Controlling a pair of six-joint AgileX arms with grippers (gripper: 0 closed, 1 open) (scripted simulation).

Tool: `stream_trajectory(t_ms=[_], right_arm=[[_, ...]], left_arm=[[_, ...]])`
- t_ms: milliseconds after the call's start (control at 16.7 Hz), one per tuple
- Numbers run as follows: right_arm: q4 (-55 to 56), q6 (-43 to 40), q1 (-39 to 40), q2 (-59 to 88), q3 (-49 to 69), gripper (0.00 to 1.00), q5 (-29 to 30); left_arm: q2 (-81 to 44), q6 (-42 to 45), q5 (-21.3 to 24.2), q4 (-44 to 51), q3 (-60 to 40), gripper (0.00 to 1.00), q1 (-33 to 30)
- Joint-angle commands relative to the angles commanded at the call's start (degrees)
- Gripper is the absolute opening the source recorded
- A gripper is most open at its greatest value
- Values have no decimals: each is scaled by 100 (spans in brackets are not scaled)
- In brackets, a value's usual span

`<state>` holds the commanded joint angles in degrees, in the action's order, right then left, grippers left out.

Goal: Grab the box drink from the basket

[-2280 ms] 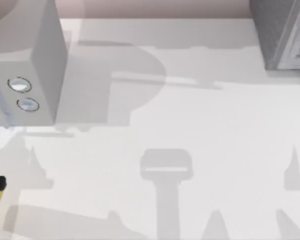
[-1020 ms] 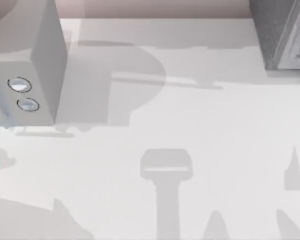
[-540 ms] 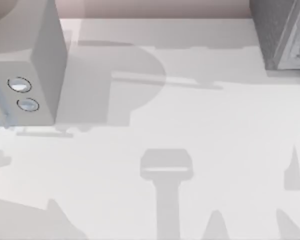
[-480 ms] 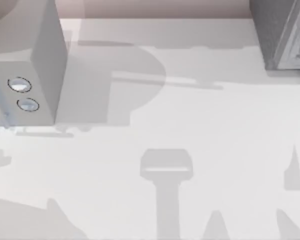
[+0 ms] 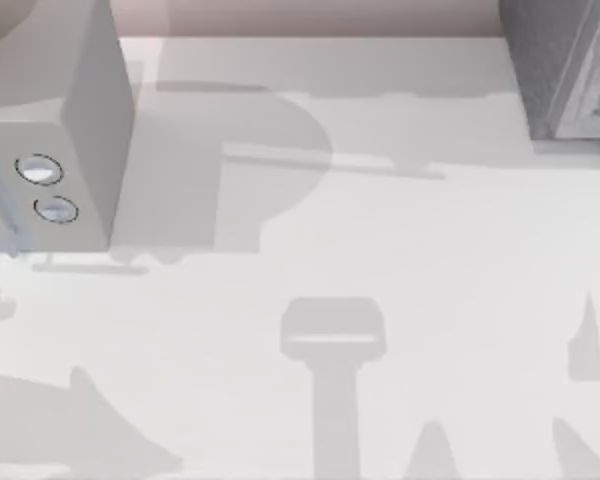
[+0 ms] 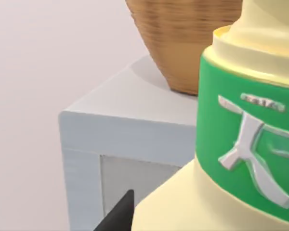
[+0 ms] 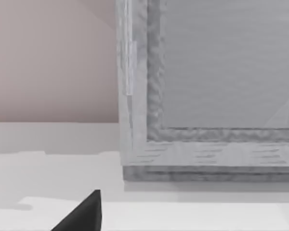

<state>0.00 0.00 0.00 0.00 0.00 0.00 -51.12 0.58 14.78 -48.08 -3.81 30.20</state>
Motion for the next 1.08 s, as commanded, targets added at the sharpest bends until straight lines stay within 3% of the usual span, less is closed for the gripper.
stream_trajectory(t_ms=[480,900,1080], right_arm=[[0,0,0,0,0,100,0],[0,0,0,0,0,100,0],[0,0,0,0,0,100,0]], left_arm=[[-2329,22,-185,-2476,135,0,-217],[-2660,26,-211,-2829,154,0,-249],[-2660,26,-211,-2829,154,23,-249]])
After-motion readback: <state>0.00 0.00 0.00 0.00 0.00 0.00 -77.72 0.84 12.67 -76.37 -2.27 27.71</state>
